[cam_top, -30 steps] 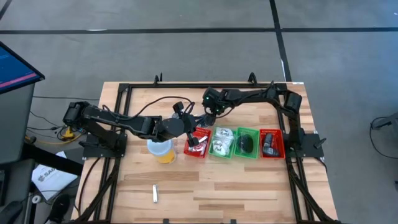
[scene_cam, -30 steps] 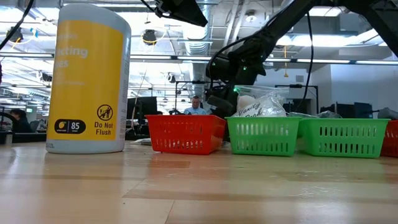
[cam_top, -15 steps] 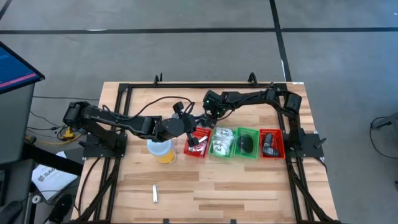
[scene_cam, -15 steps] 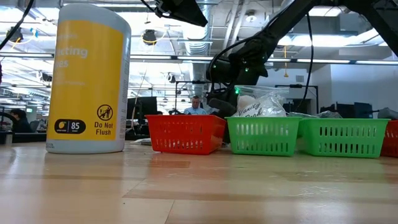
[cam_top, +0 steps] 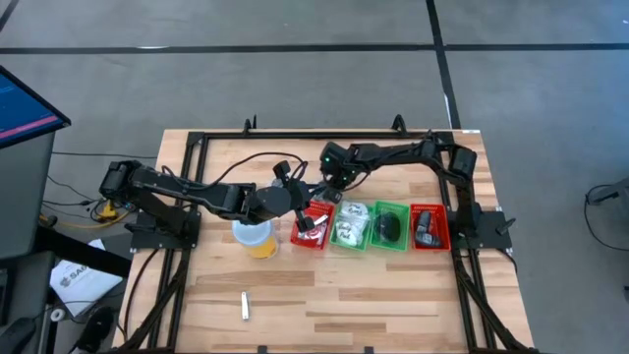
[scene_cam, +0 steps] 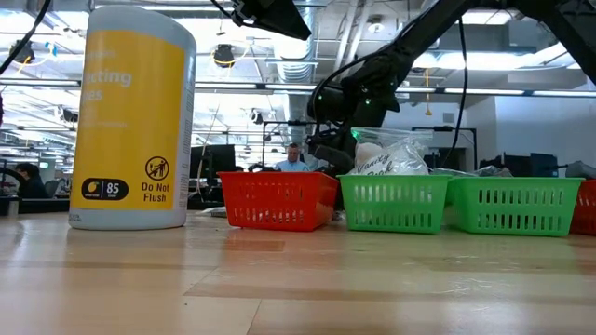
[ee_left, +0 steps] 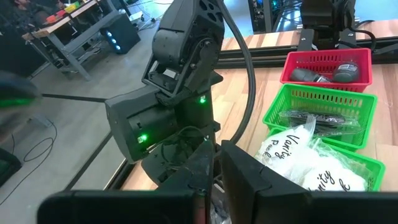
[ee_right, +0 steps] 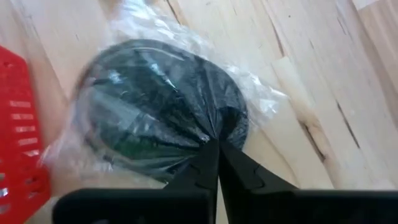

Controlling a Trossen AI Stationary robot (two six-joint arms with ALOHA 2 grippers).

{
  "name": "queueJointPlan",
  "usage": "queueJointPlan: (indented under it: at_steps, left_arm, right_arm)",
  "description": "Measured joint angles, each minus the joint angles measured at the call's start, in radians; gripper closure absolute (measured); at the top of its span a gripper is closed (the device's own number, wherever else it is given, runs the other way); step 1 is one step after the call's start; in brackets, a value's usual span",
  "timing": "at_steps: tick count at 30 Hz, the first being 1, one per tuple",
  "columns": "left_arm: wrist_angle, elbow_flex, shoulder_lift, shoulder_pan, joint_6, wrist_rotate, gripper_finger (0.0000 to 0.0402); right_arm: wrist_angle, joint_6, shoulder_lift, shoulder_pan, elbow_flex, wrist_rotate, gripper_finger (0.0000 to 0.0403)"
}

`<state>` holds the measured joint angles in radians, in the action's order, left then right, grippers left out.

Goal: Pick & Place Travel size toiletries
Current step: Put the black hairbrush into the right green bin

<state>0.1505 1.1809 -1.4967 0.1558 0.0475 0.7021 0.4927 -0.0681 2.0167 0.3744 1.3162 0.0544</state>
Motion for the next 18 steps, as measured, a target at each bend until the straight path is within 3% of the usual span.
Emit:
queueJointPlan:
  at_steps: [5,18]
  left_arm:
    - [0.0,0.0,0.0,0.0,0.0,0.0,0.0376]
    - [0.011,0.0,0.0,0.0,0.0,0.0,0.0376]
  right_arm:
    - [0.07,0.033,0.0,-0.001,0.065,-0.015,0.0402]
    - [0.407,0.094,-0.002,0.001,0.3,-0.194,0.0403]
